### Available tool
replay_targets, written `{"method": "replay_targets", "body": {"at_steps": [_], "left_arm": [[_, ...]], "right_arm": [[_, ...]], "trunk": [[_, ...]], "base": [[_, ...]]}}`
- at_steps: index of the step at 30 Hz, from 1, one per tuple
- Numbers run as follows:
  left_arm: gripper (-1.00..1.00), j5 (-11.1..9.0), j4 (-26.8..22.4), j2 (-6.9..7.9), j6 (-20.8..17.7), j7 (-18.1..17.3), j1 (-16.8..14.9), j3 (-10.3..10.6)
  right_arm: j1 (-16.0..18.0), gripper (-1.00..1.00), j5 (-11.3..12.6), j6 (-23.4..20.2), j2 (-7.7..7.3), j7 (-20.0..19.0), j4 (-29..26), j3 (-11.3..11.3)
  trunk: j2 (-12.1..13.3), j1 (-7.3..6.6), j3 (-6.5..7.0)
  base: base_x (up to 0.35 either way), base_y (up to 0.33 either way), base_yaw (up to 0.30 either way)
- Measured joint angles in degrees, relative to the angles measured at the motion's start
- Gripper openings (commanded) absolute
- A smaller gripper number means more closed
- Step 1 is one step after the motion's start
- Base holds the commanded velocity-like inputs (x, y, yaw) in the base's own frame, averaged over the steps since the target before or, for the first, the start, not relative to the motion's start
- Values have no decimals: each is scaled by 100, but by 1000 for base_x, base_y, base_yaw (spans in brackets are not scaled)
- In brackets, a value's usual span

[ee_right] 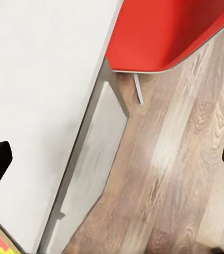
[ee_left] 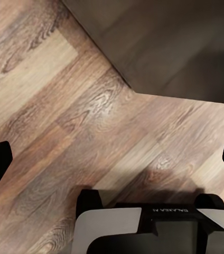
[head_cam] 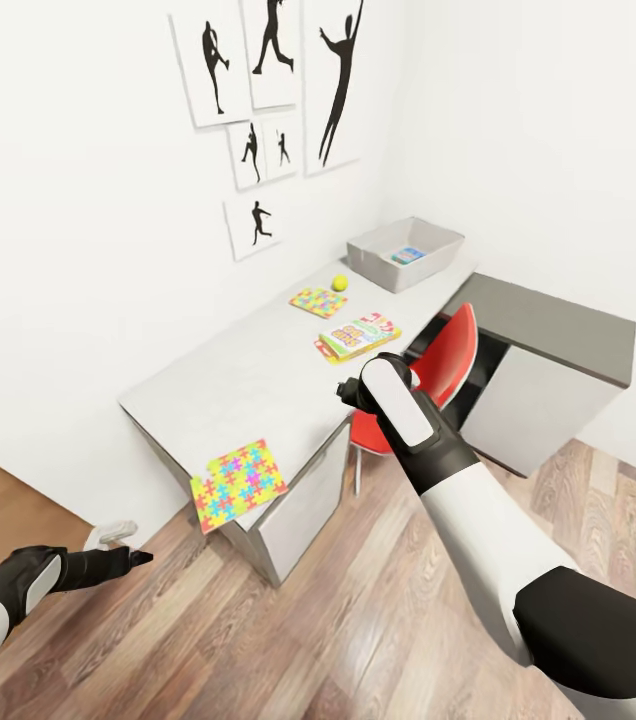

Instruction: Put all the toys in the child's room - the three board games (two on the bed and one on the table), the two jigsaw puzzles on the table, and the tennis ball on the table - inside the toy box on the table in the child's room.

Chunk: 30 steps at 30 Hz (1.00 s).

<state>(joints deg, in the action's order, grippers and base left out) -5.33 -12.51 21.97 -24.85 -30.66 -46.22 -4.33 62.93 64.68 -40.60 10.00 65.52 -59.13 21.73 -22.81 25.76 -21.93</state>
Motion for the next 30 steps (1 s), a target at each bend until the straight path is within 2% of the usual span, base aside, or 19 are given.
{"method": "replay_targets", "body": {"at_steps": [12,23,30], "left_arm": [[100,2,-1,0,-8,2,0,-2],[100,-3,-2,0,-30,-20,0,-2],[100,-9,-4,1,-38,-19,2,-7]], "right_arm": [[-72,100,12,-2,0,-3,71,22],[-101,100,26,-7,0,-6,571,57],[-103,100,30,-103,0,-34,851,72]], "trunk": [[0,0,92],[1,2,177],[1,0,237]], "base": [[-71,67,-202],[-231,186,-198],[-177,123,-36]]}}
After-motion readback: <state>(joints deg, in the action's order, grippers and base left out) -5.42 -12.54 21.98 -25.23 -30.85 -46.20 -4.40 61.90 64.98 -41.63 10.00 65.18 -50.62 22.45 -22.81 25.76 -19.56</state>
